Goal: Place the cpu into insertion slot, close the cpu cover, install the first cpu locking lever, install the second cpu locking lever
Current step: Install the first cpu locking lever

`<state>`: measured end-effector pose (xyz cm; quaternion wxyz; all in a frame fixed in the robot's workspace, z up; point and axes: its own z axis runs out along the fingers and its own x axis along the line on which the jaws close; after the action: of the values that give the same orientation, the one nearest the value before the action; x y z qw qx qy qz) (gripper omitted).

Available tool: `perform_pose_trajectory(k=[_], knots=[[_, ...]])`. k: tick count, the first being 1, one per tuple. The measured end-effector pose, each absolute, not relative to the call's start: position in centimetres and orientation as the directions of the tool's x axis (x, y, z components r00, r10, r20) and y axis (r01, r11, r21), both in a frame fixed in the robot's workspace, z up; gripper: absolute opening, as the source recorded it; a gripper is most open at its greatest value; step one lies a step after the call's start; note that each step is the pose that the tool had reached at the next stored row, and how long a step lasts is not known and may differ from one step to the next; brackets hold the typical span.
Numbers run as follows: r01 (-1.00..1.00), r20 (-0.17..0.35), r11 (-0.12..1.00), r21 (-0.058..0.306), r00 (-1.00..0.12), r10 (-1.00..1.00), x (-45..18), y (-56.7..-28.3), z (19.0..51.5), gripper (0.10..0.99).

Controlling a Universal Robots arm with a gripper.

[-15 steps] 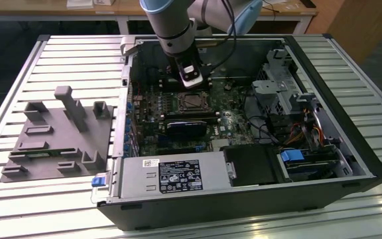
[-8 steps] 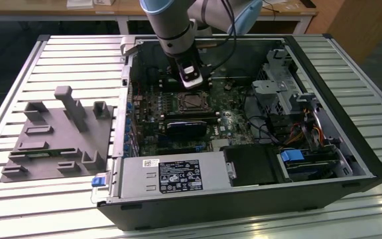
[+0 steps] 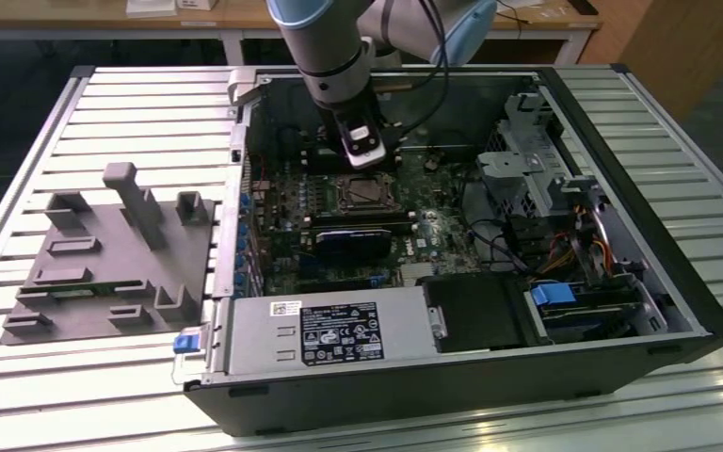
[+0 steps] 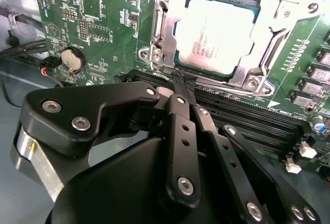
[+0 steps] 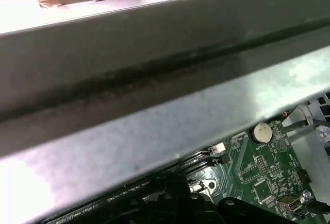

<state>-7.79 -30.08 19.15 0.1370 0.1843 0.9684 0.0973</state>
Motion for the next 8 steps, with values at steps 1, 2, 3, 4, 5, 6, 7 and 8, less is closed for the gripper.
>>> perform_pose_trajectory(k=[1, 2, 3, 4, 5, 6, 7, 8], knots=[[0.331, -0.23, 0.913, 0.239, -0.894, 0.384, -7.77, -30.08, 19.13, 0.102], [0.331, -0.23, 0.913, 0.239, -0.894, 0.384, -7.75, -30.08, 19.1, 0.102], [0.331, -0.23, 0.913, 0.239, -0.894, 0.384, -7.75, -30.08, 19.07, 0.102], [0.331, -0.23, 0.913, 0.239, -0.894, 0.384, -7.75, -30.08, 19.04, 0.102], [0.331, -0.23, 0.913, 0.24, -0.894, 0.384, -7.73, -30.07, 18.98, 0.102], [0.331, -0.23, 0.913, 0.24, -0.894, 0.384, -7.73, -30.06, 18.94, 0.102], [0.331, -0.23, 0.913, 0.239, -0.894, 0.384, -7.74, -30.07, 18.92, 0.102], [0.331, -0.23, 0.913, 0.239, -0.894, 0.385, -7.74, -30.08, 18.9, 0.102]])
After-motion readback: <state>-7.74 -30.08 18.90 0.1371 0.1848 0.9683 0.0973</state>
